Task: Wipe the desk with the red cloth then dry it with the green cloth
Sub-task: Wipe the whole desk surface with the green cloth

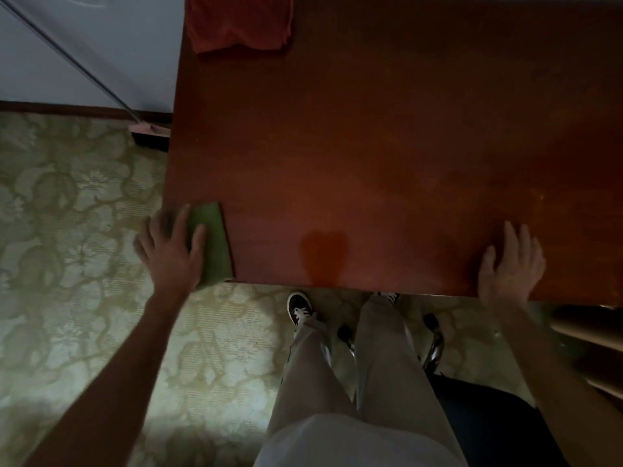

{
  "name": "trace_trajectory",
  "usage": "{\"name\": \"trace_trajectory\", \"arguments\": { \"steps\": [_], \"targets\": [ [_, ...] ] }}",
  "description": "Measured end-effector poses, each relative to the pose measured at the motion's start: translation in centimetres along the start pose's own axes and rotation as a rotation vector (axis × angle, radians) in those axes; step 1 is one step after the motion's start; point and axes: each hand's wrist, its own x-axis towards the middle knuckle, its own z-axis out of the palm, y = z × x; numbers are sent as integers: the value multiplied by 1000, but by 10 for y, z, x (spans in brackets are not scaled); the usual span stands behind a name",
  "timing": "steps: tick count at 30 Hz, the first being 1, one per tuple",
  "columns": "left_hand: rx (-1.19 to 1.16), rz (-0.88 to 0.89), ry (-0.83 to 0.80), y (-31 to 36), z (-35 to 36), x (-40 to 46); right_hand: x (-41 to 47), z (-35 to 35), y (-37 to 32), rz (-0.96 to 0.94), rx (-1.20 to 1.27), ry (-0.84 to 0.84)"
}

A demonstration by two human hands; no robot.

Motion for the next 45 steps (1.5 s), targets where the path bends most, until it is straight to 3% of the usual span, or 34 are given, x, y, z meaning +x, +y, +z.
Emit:
{"name": "trace_trajectory", "arguments": {
  "steps": [3,5,10,13,15,21,24,27,31,36,39,41,45],
  "targets": [
    [47,-42,-71,11,23,6,7,10,8,-2,-41,-22],
    [95,44,-79,52,36,-12,6,18,7,14,-69,26],
    [91,475,-142,199,78,-76,4,23,6,31,-104,89],
    [94,727,-188,237,85,-86,4,25,8,33,-104,118],
    [97,636,-136,217,84,-65,4,26,8,30,-101,121],
    [118,45,52,53,37,11,5,26,7,30,-94,126],
    [69,15,15,22,30,8,5,26,7,23,-87,130],
    [77,-70,-38,57,47,-21,4,28,8,21,-105,142],
    [88,108,-95,158,71,-59,6,29,9,5,-125,163],
    [85,587,-213,332,104,-144,6,29,11,-26,-110,146],
    [122,779,-310,373,112,-169,11,25,24,-53,31,132],
    [97,755,-258,358,112,-156,13,18,37,-122,130,76],
    [109,387,-138,268,96,-90,21,3,65,-299,228,22]
  ]
}}
